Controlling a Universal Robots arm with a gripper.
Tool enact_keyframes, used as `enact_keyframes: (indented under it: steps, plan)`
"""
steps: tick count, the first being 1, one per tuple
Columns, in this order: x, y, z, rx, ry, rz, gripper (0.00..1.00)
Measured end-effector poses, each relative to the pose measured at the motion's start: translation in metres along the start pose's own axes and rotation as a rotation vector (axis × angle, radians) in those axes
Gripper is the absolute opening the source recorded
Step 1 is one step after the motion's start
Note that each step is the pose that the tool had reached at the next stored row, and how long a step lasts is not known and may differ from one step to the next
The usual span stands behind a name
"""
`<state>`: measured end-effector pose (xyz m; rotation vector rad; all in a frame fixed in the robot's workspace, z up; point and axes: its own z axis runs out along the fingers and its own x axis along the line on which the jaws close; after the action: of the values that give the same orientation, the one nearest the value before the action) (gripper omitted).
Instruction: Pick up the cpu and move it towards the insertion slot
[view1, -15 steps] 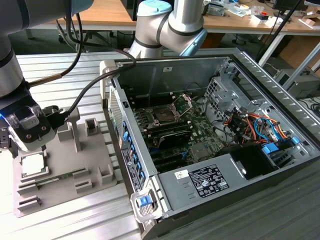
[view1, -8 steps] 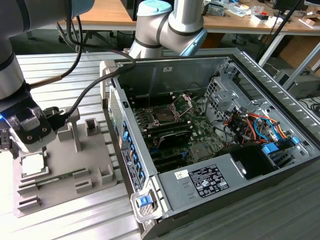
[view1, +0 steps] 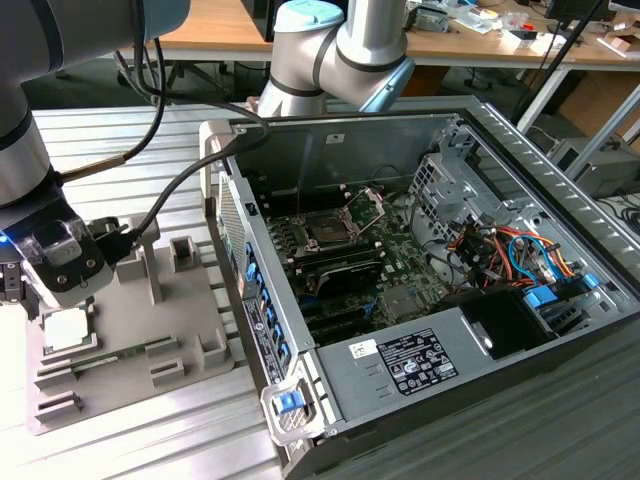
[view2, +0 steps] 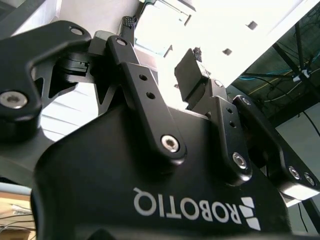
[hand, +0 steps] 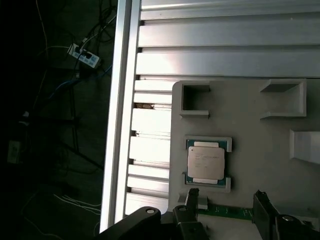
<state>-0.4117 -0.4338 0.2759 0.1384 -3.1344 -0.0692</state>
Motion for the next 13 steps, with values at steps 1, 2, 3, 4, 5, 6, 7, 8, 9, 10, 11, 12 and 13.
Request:
enact_keyframes:
  steps: [1, 2, 3, 4, 5, 6, 7, 8, 9, 10, 11, 12, 13]
  plan:
    - [0.0, 0.0, 0.0006, 0.0, 0.0, 0.0, 0.54]
    - [0.0, 0.0, 0.0011, 0.0, 0.0, 0.0, 0.54]
    - [0.0, -0.0001, 0.0016, 0.0, 0.0, 0.0, 0.54]
    - [0.0, -0.0001, 0.002, 0.0, 0.0001, 0.0, 0.54]
    - [0.0, -0.0001, 0.0025, 0.0, 0.0001, 0.0, 0.54]
    - [0.0, -0.0001, 0.0029, 0.0, 0.0001, -0.001, 0.54]
    - [0.0, -0.0002, 0.0035, 0.0, 0.0001, -0.001, 0.54]
    - [0.0, -0.0002, 0.0039, 0.0, 0.0001, -0.001, 0.54]
    - [0.0, -0.0002, 0.0049, 0.0, 0.0, -0.001, 0.54]
    - [0.0, -0.0002, 0.0052, 0.0, 0.0001, -0.001, 0.54]
    - [0.0, -0.0003, 0.0057, 0.0, 0.0001, -0.001, 0.54]
    - [0.0, -0.0003, 0.0067, -0.0001, 0.0, -0.001, 0.54]
    - [0.0, -0.0003, 0.0073, 0.0, 0.0001, -0.001, 0.54]
